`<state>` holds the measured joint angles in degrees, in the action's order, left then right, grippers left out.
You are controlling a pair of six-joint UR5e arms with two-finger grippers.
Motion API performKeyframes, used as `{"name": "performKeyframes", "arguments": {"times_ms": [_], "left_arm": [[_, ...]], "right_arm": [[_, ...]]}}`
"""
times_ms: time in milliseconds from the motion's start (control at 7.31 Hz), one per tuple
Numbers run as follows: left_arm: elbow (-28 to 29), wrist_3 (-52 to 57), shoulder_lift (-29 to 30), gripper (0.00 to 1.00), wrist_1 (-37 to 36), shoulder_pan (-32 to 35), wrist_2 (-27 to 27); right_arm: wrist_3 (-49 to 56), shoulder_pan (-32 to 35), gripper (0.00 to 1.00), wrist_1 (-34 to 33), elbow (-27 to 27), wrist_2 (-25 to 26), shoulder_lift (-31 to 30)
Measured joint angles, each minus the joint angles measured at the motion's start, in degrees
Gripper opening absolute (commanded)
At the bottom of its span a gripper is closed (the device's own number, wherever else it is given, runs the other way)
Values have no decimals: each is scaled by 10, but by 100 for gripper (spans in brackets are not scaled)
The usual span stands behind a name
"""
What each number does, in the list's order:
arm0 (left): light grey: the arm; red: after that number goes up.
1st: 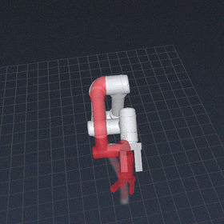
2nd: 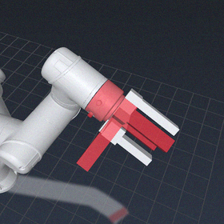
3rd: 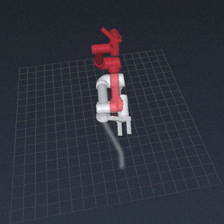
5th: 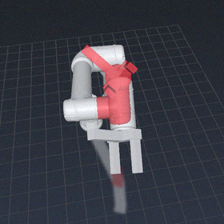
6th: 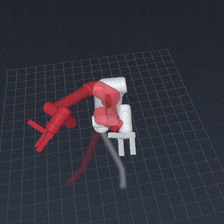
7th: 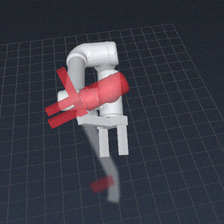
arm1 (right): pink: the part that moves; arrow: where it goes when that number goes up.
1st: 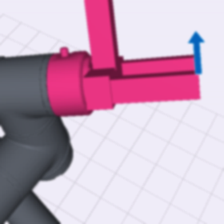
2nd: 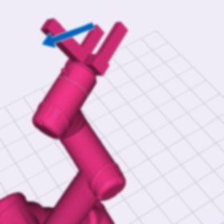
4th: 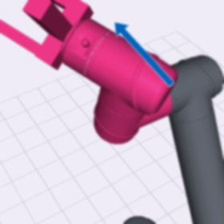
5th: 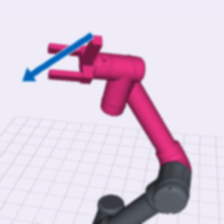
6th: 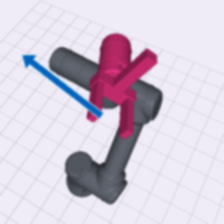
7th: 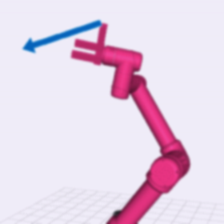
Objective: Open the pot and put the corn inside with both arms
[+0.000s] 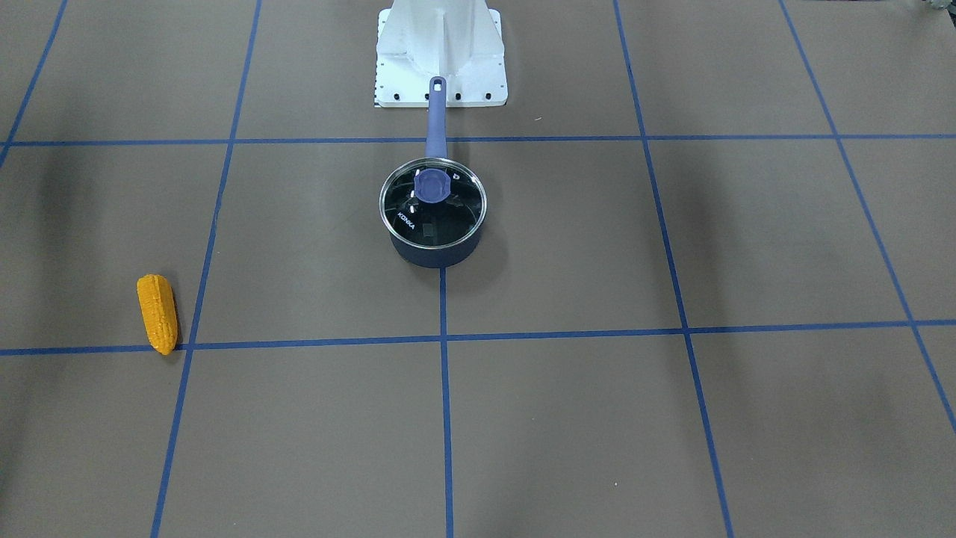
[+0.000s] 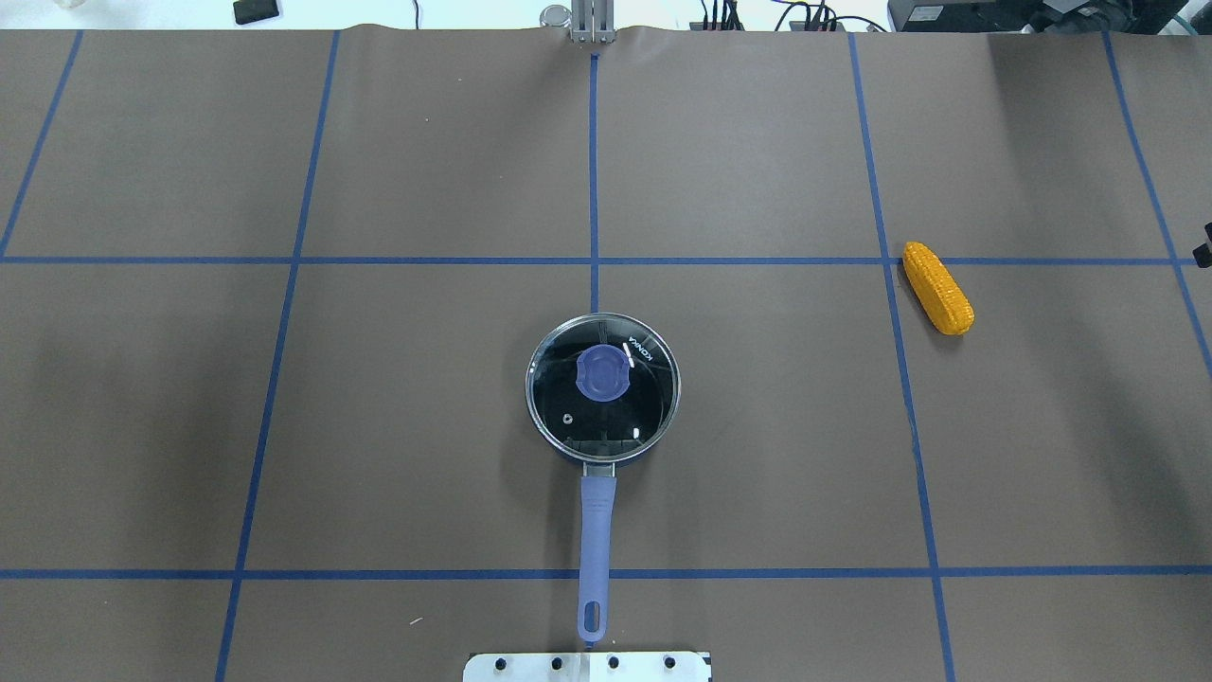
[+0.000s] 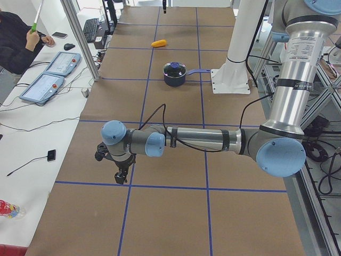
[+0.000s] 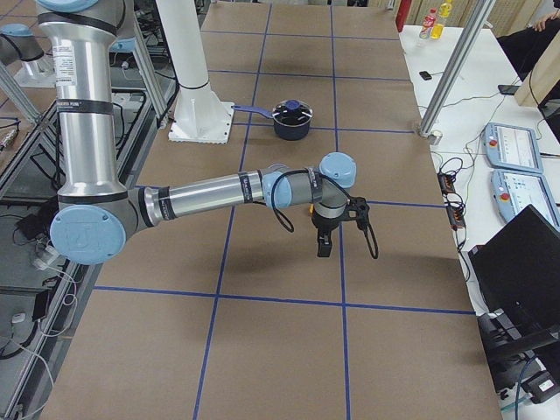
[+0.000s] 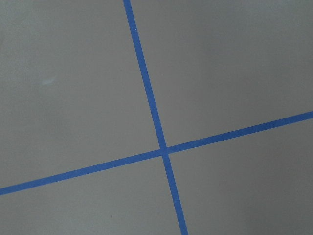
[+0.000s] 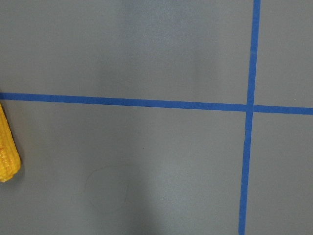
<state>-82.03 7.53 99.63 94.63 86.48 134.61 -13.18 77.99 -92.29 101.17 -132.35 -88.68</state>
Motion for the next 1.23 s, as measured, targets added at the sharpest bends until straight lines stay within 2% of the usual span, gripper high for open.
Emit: {"name": "performKeyframes", "arguments": {"times_ms": [274, 547, 684, 957, 1231], "left_arm": [[-9, -1, 1, 100, -6, -1, 0], [-27, -30, 22, 100, -22, -5, 30], [-43, -49, 52, 99, -57, -15, 43], [-75, -82, 141, 99, -172, -40, 50], [-108, -182, 200, 99, -211, -92, 49]], "right_arm": [[3, 8, 100, 0, 4, 12, -5], [2, 11, 100, 0, 4, 26, -1], [2, 10, 100, 0, 5, 27, 4], [2, -10, 100, -1, 15, 26, 18], [6, -45, 100, -1, 20, 26, 44]]}}
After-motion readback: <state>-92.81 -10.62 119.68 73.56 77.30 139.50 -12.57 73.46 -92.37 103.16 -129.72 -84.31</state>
